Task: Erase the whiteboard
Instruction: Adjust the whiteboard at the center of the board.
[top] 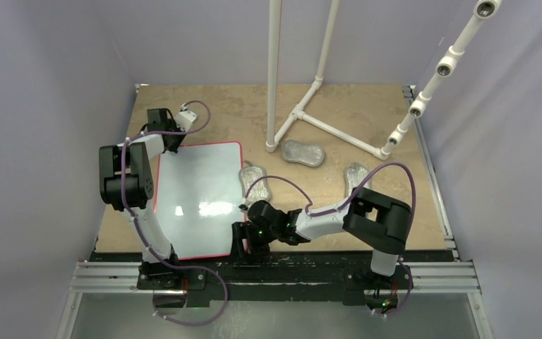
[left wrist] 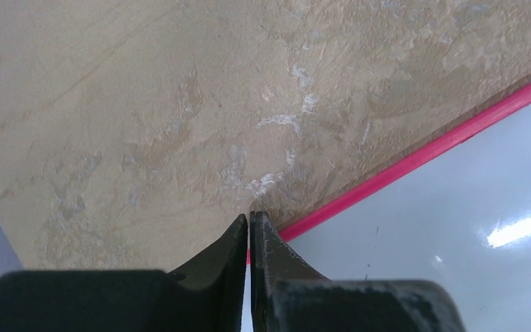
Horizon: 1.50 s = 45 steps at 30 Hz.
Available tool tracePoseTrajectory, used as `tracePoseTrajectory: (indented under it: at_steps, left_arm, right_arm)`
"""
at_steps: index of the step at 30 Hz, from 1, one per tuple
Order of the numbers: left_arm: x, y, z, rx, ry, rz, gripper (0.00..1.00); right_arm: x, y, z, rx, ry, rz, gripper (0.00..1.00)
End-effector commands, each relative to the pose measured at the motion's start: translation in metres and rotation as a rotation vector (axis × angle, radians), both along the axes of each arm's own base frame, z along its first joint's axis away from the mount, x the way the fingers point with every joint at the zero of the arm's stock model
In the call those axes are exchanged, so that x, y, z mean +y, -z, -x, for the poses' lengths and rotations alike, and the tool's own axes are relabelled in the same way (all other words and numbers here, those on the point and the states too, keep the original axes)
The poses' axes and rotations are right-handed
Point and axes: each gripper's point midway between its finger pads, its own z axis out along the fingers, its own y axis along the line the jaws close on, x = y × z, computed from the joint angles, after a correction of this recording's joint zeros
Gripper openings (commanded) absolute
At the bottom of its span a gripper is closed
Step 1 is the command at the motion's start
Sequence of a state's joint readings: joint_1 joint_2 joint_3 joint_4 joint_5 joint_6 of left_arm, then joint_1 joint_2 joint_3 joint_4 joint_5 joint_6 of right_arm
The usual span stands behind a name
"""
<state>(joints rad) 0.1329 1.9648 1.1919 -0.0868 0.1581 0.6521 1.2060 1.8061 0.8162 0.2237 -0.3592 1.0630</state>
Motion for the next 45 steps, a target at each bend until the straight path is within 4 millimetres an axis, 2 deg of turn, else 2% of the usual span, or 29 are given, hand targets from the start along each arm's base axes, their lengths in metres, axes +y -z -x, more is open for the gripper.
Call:
tracePoseTrajectory:
  at_steps: [1, 4, 7, 14, 21, 22, 24, 27, 30, 33, 37, 41, 43, 45]
  left_arm:
    - [-0.002, 0.057, 0.086, 0.336, -0.016, 0.033, 0.06]
    - [-0.003, 0.060, 0.088, 0.350, -0.014, 0.033, 0.05]
    - [-0.003, 0.062, 0.089, 0.362, -0.009, 0.033, 0.04]
    - [-0.003, 0.062, 0.091, 0.377, 0.004, 0.031, 0.03]
    - [0.000, 0.066, 0.095, 0.396, 0.010, 0.031, 0.01]
    - [0.000, 0.066, 0.095, 0.396, 0.009, 0.033, 0.01]
    - [-0.001, 0.063, 0.092, 0.389, 0.012, 0.039, 0.01]
    - [-0.001, 0.060, 0.089, 0.383, 0.013, 0.046, 0.01]
    - [-0.003, 0.057, 0.087, 0.377, 0.015, 0.052, 0.01]
    - [-0.002, 0.053, 0.086, 0.371, 0.016, 0.050, 0.00]
    - [-0.001, 0.054, 0.088, 0.374, 0.019, 0.048, 0.00]
    - [-0.002, 0.054, 0.090, 0.383, 0.026, 0.048, 0.00]
    - [-0.001, 0.054, 0.092, 0.389, 0.032, 0.045, 0.00]
    - [0.000, 0.056, 0.093, 0.397, 0.037, 0.040, 0.00]
  right_arm:
    - [0.015, -0.016, -0.031, -0.061, 0.131, -0.028, 0.74]
    - [0.017, -0.037, -0.049, -0.070, 0.228, -0.106, 0.74]
    - [0.020, -0.054, -0.059, -0.051, 0.310, -0.191, 0.73]
    - [0.032, -0.066, -0.065, 0.031, 0.393, -0.308, 0.69]
    - [0.035, -0.045, -0.067, 0.119, 0.460, -0.289, 0.64]
    - [0.035, -0.036, -0.064, 0.135, 0.454, -0.231, 0.62]
    - [0.029, -0.023, -0.062, 0.142, 0.483, -0.128, 0.65]
    - [0.025, -0.020, -0.058, 0.152, 0.510, -0.095, 0.68]
    - [0.025, -0.001, -0.049, 0.169, 0.496, 0.016, 0.71]
    - [0.028, 0.000, -0.048, 0.173, 0.514, 0.015, 0.72]
    - [0.034, -0.002, -0.051, 0.169, 0.560, -0.017, 0.66]
    - [0.033, -0.027, -0.060, 0.174, 0.644, -0.173, 0.45]
    - [0.027, -0.058, -0.070, 0.134, 0.701, -0.310, 0.33]
    - [0.024, -0.078, -0.080, 0.084, 0.736, -0.384, 0.27]
